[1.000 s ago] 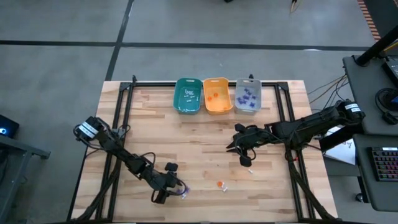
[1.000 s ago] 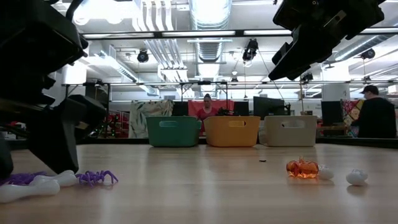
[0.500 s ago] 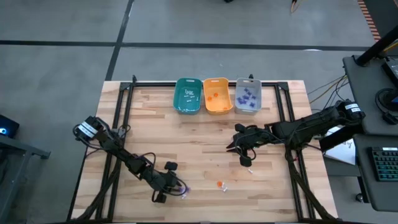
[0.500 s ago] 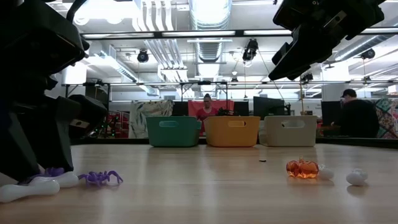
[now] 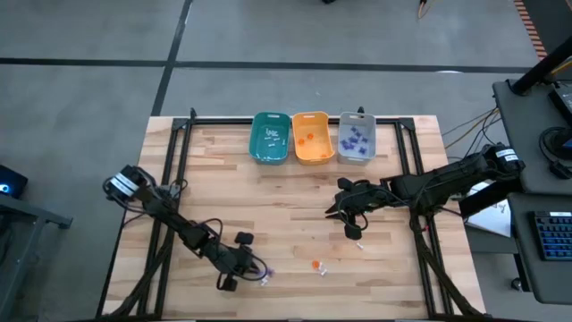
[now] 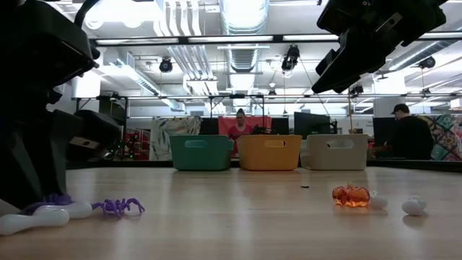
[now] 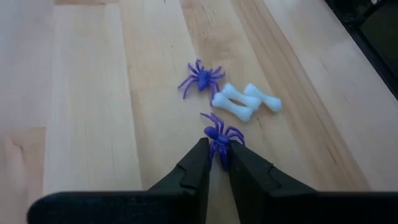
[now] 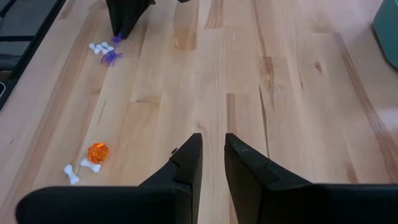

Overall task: Sort Halloween decoration
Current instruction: Put the purple spider toy into the gray bin

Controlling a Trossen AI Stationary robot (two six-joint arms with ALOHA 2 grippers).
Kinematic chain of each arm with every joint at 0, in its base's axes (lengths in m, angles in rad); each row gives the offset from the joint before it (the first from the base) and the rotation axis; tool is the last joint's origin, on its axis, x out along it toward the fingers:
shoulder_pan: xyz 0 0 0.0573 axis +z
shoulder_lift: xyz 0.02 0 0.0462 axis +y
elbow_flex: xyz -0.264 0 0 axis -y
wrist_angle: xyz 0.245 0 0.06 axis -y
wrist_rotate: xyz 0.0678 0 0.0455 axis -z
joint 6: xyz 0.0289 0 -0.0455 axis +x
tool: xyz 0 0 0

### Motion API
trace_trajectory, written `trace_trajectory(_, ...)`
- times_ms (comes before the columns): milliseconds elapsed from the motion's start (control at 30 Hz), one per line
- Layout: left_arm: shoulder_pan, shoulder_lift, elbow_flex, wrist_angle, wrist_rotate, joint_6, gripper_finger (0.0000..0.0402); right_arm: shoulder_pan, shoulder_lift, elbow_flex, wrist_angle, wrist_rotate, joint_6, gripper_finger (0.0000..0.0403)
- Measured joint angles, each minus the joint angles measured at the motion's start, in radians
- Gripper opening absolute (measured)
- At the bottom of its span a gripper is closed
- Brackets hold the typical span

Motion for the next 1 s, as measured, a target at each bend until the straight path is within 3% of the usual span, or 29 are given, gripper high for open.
trace_trajectory(433,-0.001,-0.046,-0.002,-0.025,-0.036,0.001,0.0037,0.000,0.000,0.000,0.003,0.001,0.029,0.0057)
trace_trajectory(800,0.000,-0.104,0.000,-0.039,-0.322,0.081,0.0037,0.000,0.021,-0.001,0.091,0.002,0.275,0.0057)
trace_trajectory(1000,0.003,-0.105,0.005,-0.034,-0.424,0.108,0.0037,0.000,0.168,-0.001,0.250,-0.001,0.353,0.0089)
